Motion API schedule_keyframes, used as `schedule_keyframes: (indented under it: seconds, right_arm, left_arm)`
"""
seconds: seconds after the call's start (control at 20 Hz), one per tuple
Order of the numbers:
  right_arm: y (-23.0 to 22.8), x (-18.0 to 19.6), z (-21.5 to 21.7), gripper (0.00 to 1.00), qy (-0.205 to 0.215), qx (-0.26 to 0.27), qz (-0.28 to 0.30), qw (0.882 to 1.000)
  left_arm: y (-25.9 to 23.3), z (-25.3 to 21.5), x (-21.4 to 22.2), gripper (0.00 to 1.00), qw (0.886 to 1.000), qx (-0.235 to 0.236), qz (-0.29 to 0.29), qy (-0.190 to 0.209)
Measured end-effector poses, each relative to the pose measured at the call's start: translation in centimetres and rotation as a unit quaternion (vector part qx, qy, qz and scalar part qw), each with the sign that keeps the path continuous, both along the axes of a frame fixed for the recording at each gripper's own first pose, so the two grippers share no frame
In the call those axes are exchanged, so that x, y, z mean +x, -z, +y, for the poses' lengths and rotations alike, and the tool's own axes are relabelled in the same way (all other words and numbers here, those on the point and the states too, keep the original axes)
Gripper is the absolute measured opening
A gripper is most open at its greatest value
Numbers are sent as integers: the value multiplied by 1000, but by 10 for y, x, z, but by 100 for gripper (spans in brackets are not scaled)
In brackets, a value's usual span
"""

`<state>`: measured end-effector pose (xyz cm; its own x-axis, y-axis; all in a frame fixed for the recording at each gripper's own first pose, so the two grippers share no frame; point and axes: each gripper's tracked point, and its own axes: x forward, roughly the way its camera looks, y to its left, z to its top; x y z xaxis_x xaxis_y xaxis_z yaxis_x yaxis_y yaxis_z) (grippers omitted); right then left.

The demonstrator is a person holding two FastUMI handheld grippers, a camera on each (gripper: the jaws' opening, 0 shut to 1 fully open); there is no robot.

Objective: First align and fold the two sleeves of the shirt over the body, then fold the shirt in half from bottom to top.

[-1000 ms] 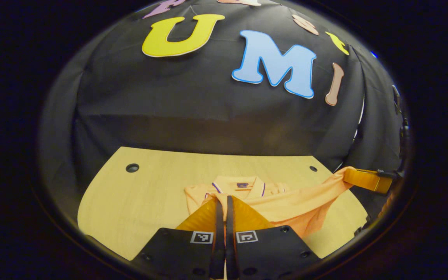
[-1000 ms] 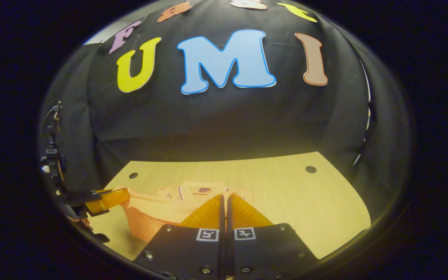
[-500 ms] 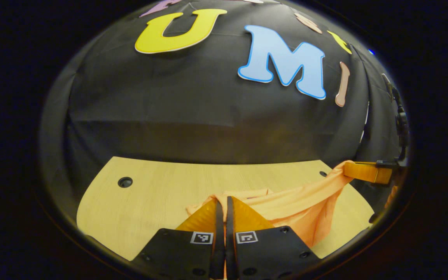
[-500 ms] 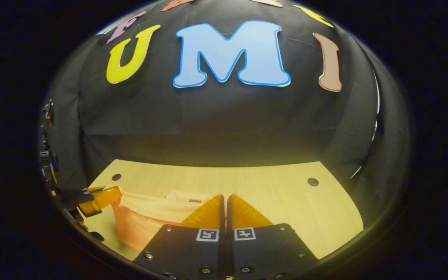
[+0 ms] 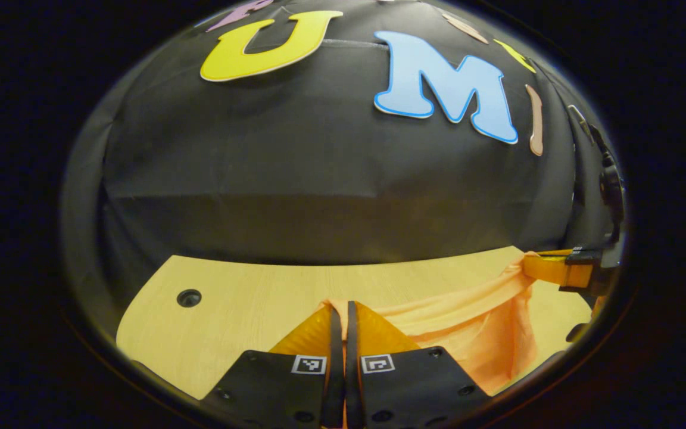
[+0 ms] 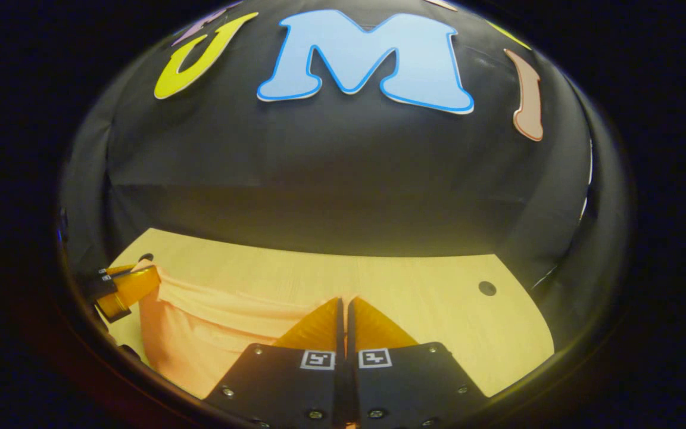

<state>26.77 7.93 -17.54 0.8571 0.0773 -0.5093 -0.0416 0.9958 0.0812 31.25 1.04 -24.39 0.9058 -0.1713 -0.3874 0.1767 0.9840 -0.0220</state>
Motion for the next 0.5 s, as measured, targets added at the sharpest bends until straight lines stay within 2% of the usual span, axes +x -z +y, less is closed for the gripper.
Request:
schedule_keyframes:
  seconds: [0.25, 0.5]
  right_arm:
    - [30, 12, 3, 1, 4, -9, 29, 1000]
    - [55, 6, 9, 6, -16, -24, 60, 998]
  left_arm:
    - [30, 0, 14, 8, 1000, 13, 11, -6]
    - [55, 4, 16, 7, 999, 19, 35, -10]
